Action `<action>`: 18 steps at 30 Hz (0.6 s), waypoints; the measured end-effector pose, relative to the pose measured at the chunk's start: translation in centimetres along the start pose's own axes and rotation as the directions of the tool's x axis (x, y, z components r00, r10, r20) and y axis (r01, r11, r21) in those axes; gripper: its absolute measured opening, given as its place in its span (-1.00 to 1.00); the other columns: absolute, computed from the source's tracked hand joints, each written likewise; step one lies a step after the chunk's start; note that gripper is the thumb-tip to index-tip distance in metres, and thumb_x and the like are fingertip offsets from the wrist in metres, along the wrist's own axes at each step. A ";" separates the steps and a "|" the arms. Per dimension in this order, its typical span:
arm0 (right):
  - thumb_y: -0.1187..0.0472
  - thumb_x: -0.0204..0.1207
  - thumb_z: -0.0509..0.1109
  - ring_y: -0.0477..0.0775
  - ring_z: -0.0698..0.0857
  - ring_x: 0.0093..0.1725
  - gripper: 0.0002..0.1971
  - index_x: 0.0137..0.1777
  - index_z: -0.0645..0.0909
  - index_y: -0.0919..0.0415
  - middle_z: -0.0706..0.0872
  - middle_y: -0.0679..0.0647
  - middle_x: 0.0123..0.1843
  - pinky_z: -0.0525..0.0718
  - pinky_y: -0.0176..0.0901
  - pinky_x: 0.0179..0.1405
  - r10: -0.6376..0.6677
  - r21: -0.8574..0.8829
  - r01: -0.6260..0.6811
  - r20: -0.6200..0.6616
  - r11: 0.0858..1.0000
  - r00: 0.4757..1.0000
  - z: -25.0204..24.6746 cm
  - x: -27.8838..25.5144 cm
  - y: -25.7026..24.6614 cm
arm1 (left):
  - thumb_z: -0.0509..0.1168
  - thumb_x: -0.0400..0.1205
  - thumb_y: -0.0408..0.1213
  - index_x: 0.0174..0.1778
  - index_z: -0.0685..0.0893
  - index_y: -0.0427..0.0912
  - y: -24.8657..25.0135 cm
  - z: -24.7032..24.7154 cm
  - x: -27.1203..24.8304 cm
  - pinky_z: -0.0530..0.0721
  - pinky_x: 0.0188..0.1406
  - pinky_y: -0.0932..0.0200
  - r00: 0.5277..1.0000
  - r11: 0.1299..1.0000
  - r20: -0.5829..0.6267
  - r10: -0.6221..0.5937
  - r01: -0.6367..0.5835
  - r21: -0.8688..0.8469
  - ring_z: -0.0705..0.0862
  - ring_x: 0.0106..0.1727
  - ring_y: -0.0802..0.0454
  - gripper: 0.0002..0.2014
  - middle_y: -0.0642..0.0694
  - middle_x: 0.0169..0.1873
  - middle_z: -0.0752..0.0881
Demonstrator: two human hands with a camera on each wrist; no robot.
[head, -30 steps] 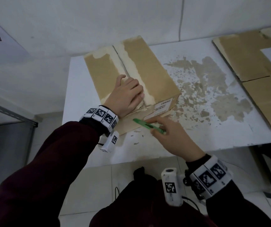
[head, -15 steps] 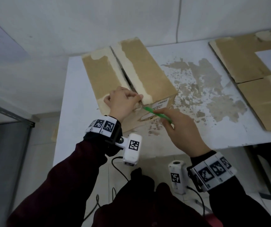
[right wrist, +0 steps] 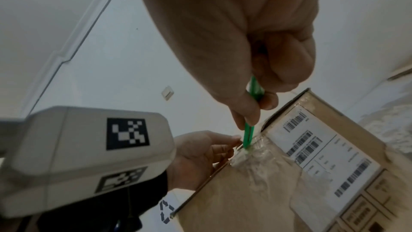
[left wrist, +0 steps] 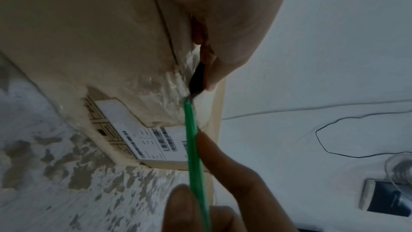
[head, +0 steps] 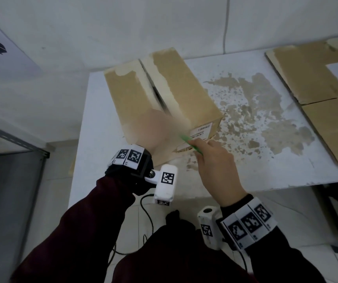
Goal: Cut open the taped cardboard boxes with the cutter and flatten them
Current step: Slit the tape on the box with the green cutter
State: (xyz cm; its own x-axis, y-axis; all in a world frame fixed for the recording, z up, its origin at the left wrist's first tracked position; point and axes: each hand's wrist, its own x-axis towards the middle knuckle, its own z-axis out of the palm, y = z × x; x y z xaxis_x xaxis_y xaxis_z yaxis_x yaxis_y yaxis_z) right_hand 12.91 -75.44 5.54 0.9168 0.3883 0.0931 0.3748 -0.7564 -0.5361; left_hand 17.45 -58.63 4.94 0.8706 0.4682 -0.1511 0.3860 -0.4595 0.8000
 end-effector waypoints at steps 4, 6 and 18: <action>0.35 0.60 0.25 0.22 0.62 -0.16 -0.66 0.33 0.58 0.08 0.67 0.18 -0.13 0.54 0.03 -0.25 0.008 0.100 -0.014 0.060 0.995 0.998 -0.2 0.7 0.0 | 0.46 0.49 -0.03 -0.44 0.69 0.13 0.0 -0.2 0.5 0.14 0.48 -0.03 0.998 0.995 0.029 -0.054 0.056 -0.083 0.29 0.22 0.10 -0.81 0.26 -0.16 0.54; 0.34 0.60 0.26 0.22 0.63 -0.15 -0.64 0.35 0.58 0.03 0.68 0.18 -0.13 0.59 0.07 -0.20 0.004 0.098 -0.010 0.059 0.995 0.998 -0.6 0.5 0.2 | 0.48 0.46 -0.03 -0.53 0.69 0.17 0.0 0.0 0.5 0.17 0.47 -0.08 0.997 0.993 0.041 -0.061 0.065 -0.102 0.37 0.34 0.04 -0.77 0.24 -0.13 0.60; 0.37 0.58 0.26 0.23 0.63 -0.16 -0.58 0.37 0.57 -0.01 0.67 0.17 -0.14 0.56 0.04 -0.26 0.010 0.087 -0.010 -0.002 0.996 1.000 -0.3 0.0 0.0 | 0.48 0.44 -0.04 -0.56 0.70 0.18 0.3 0.1 0.1 0.18 0.48 -0.02 0.995 0.986 0.037 -0.097 0.101 -0.129 0.38 0.32 0.06 -0.76 0.18 -0.25 0.66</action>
State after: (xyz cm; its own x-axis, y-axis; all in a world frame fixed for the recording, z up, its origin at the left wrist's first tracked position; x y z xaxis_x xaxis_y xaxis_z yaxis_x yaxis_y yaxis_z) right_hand 12.95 -75.61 5.77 0.9209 0.3797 0.0889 0.3521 -0.7118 -0.6077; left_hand 17.69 -58.77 5.15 0.8398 0.4824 -0.2493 0.4291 -0.3083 0.8490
